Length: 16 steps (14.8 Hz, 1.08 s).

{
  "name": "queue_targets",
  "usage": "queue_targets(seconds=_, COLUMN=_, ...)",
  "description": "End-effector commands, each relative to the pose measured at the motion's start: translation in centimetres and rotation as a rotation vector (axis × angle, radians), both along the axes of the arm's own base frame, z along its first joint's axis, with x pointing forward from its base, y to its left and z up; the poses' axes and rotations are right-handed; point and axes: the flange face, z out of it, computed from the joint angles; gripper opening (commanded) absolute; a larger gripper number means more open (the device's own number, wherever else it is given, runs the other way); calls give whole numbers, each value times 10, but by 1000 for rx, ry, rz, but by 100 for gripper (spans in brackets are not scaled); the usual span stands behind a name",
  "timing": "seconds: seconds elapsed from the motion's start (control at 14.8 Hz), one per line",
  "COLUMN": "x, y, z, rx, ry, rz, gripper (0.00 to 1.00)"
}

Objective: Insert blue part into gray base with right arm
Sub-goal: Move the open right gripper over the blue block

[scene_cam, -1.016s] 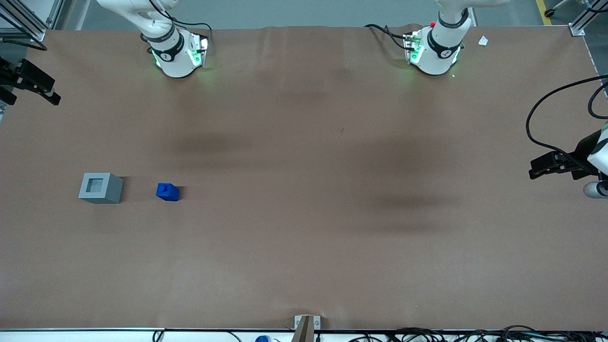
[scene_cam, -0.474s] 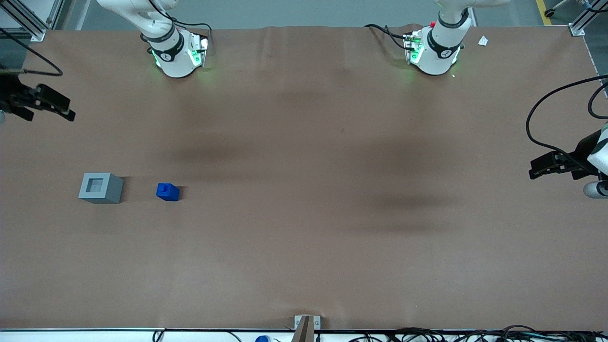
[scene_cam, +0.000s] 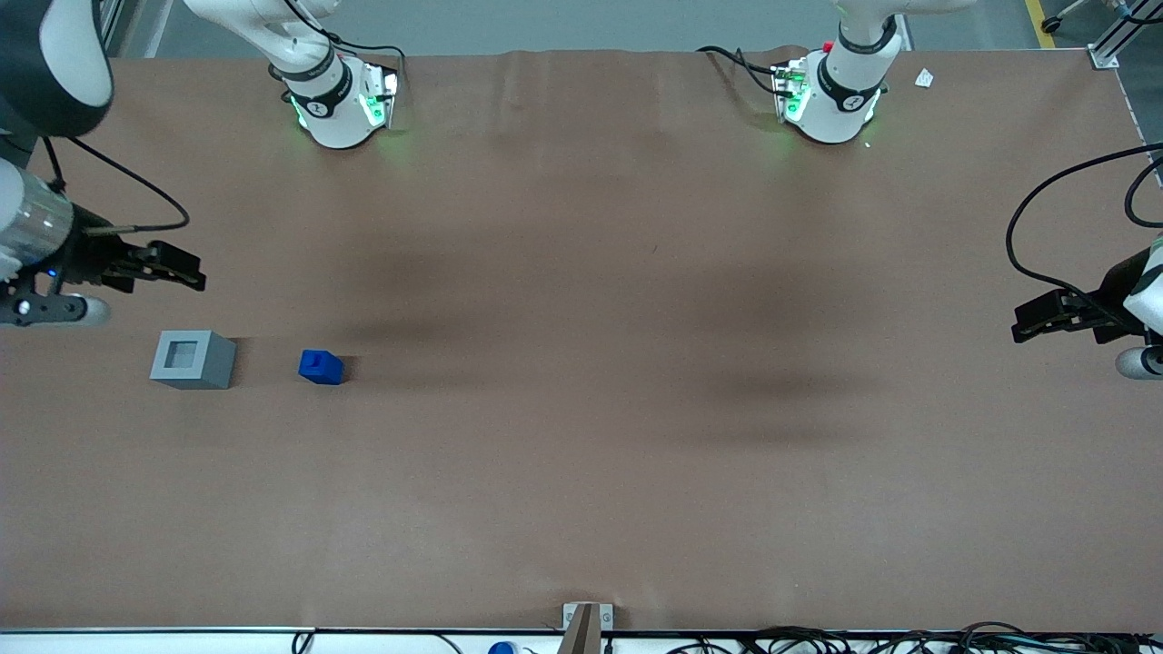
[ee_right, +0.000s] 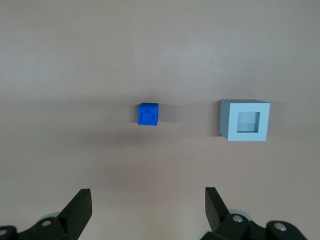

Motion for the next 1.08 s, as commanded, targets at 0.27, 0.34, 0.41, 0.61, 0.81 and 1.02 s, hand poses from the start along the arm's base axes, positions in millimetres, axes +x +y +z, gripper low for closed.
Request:
queue_targets(seconds=0.27, x=12, y=11, z=-69, rx=36, ry=9, rz=-49, gripper=100)
queue_targets(seconds=0.34, x=11, y=11, z=-86, rx=42, ry=-2, rz=-56, gripper=100)
queue_targets(seconds=0.41, x=10, y=14, z=-100, rx=41, ry=-17, rz=-54, gripper=100)
queue_targets(seconds=0.61, x=13, y=24, z=-137, rx=38, ry=-38, rz=-44, gripper=100)
queue_targets(seconds=0.81, x=17, y=35, z=-164, rx=34, ry=-43, rz=-28, gripper=100)
queue_targets(seconds=1.02, x=17, y=41, z=-203, rx=26, ry=-52, rz=-19, gripper=100)
